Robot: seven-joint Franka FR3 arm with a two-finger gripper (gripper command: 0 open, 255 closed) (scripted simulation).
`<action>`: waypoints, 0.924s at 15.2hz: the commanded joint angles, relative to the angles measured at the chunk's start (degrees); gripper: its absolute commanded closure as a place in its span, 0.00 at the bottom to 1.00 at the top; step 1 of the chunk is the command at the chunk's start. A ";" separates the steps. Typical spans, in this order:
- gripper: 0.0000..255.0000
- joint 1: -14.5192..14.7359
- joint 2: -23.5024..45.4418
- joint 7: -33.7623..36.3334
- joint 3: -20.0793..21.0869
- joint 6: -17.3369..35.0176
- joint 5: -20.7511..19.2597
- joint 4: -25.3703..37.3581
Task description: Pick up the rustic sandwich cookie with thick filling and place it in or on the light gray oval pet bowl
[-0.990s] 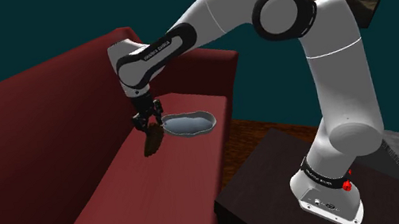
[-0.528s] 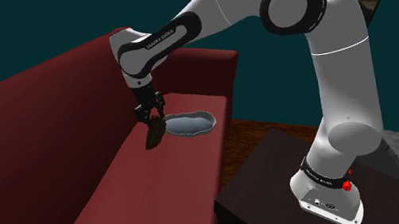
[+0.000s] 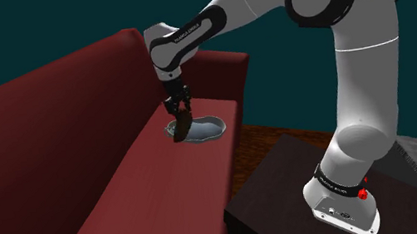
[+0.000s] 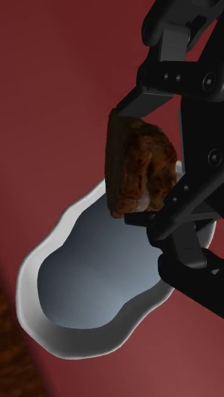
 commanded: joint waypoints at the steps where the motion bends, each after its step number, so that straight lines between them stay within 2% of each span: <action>1: 1.00 -1.70 -1.37 -2.41 -0.78 0.37 -0.06 -1.57; 7: 1.00 -6.35 -3.66 -9.16 -3.36 1.29 -0.66 -4.29; 14: 1.00 -6.22 -0.79 -8.57 -3.59 5.72 -1.27 -5.92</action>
